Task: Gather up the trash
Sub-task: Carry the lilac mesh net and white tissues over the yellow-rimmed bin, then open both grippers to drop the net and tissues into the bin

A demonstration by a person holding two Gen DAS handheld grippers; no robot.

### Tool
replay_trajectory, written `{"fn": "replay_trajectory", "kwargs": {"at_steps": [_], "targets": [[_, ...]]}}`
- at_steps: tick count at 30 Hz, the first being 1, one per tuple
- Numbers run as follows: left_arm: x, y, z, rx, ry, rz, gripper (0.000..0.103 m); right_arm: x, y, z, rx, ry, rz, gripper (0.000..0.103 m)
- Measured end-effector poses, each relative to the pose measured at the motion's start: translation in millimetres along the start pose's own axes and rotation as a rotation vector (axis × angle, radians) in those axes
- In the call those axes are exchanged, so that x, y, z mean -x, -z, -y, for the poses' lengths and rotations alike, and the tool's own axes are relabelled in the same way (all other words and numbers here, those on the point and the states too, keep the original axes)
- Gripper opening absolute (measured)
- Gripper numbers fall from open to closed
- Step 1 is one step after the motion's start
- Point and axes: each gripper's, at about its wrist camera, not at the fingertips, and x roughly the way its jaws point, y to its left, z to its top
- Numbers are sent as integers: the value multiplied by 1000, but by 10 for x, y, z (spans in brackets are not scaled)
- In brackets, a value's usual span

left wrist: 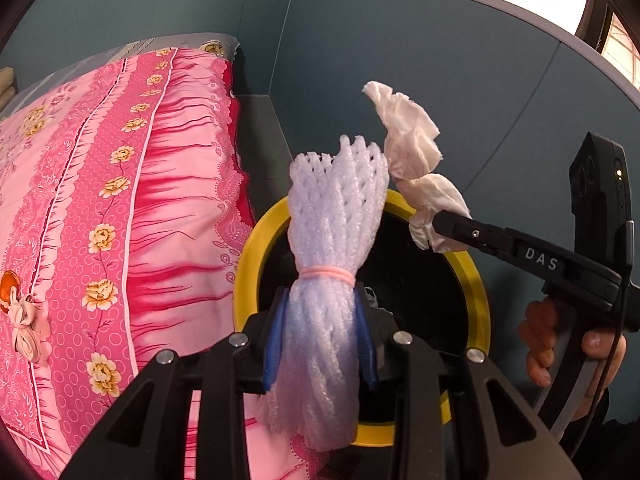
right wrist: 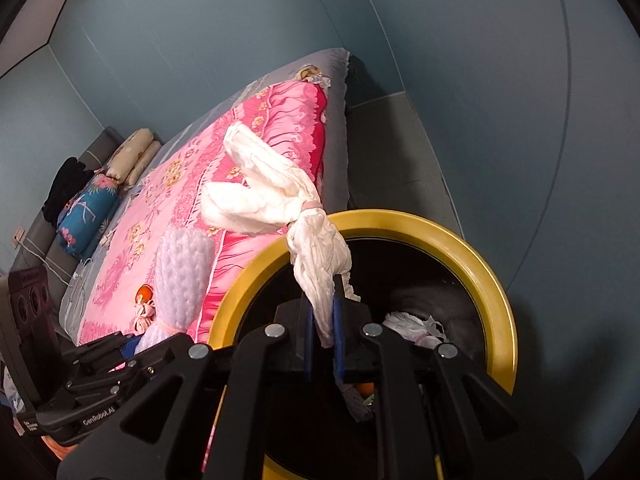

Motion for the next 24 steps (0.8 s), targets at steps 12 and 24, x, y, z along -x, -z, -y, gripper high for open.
{"fn": "replay_trajectory", "kwargs": {"at_steps": [12, 24], "targets": [[104, -26, -153, 29, -33, 24, 63, 10, -29, 112, -44, 22, 26, 44], [569, -60, -802, 138, -168, 151, 80, 157, -97, -81, 2, -77, 107, 58]]}}
